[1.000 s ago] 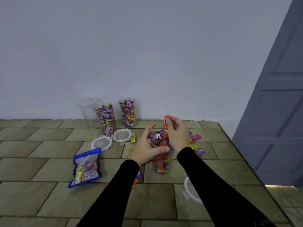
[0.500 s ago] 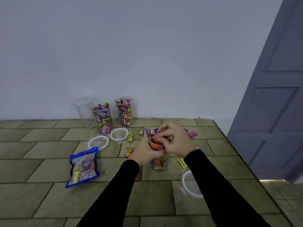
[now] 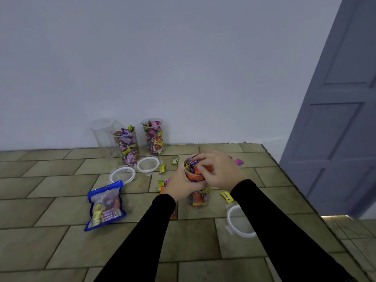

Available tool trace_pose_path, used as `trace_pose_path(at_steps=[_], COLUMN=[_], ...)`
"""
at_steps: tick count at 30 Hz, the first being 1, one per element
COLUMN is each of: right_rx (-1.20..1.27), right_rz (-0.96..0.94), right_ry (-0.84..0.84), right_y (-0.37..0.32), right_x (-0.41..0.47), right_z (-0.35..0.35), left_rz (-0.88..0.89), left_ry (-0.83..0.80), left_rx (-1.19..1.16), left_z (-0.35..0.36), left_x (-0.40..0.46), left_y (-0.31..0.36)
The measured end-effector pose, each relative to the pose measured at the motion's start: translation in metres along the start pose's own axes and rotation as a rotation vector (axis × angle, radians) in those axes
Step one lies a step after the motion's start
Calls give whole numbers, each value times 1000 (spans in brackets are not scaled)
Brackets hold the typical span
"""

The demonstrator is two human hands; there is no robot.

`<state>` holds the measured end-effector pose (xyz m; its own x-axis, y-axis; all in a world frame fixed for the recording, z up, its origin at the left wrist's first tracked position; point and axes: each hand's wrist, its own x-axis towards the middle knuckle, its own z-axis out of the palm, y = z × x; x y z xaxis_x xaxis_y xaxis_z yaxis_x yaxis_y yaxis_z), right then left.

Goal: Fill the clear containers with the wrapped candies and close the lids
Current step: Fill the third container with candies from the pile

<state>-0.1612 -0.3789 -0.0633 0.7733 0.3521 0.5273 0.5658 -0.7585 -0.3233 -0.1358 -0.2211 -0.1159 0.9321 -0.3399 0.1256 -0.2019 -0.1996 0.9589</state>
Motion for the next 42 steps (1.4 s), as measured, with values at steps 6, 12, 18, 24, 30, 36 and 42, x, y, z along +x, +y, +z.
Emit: trace_pose_path(at_steps=[6,12,18,24,30,36,42], right_rx=[27,64,-216,-293,-326,-364,-388], right_rz=[2,545,811,760,673,595,531], right_ry=[43,27,-673,-751,-785,-705,-480], right_y=[-4,25,49,50,51,47,26], right_x=[-3,-26,-62,-67,-69,-48,-12], right_z=[-6,-15,-18,-10,-6,-21,-36], left_rz=[-23,-40,-70,-90,-108,-112,-47], left_ry=[-9,38,95,173,217,245,415], left_rx=[-7,29,20,23,14,-6,5], left_z=[0,3,11,20,29,30,17], left_x=[-1,-4,-8,-14,-22,-27,-38], left_y=[0,0,-1,2,9,12,22])
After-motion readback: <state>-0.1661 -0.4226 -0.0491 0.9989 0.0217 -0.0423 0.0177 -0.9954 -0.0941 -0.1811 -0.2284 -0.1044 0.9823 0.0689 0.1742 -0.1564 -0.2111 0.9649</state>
